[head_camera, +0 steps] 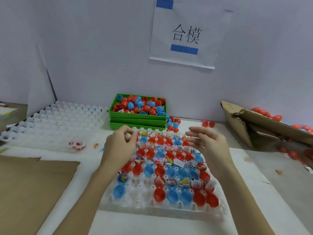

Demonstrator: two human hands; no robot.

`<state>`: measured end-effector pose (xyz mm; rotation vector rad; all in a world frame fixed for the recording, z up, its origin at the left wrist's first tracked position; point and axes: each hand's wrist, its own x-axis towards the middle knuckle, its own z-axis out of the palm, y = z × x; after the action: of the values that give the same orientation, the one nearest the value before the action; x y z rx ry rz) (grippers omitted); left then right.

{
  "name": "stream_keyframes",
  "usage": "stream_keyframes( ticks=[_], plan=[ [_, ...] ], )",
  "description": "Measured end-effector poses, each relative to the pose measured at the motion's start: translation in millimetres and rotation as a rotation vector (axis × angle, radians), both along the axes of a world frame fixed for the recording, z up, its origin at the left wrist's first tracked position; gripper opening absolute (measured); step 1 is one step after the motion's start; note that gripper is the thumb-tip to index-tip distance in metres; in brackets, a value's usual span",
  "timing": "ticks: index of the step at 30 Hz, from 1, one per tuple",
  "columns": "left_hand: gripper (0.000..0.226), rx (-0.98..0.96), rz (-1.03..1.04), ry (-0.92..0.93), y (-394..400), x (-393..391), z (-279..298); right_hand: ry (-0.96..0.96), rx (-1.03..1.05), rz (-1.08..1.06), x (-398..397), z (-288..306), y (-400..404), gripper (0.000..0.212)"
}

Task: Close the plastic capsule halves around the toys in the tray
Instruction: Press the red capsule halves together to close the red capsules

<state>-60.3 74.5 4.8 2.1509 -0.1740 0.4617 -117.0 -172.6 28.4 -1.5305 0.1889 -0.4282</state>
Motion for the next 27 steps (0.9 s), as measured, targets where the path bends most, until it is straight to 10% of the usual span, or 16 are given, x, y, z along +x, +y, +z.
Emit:
stream_keyframes(
  ticks=[4,8,27],
  plan=[
    [0.050,0.196,-0.315,0.141,22,2,8,-0.006,-0.274,0.054,-5,-10,23,0.037],
    [0.036,0.390,-0.595,0.245,24,-6,11,-0.044,-0.544,0.068,-6,-21,30,0.039],
    [0.017,0.332,-0.574,-0.039,29,-17,27,-0.047,-0.661,0.153,-10,-21,41,0.034]
  ],
)
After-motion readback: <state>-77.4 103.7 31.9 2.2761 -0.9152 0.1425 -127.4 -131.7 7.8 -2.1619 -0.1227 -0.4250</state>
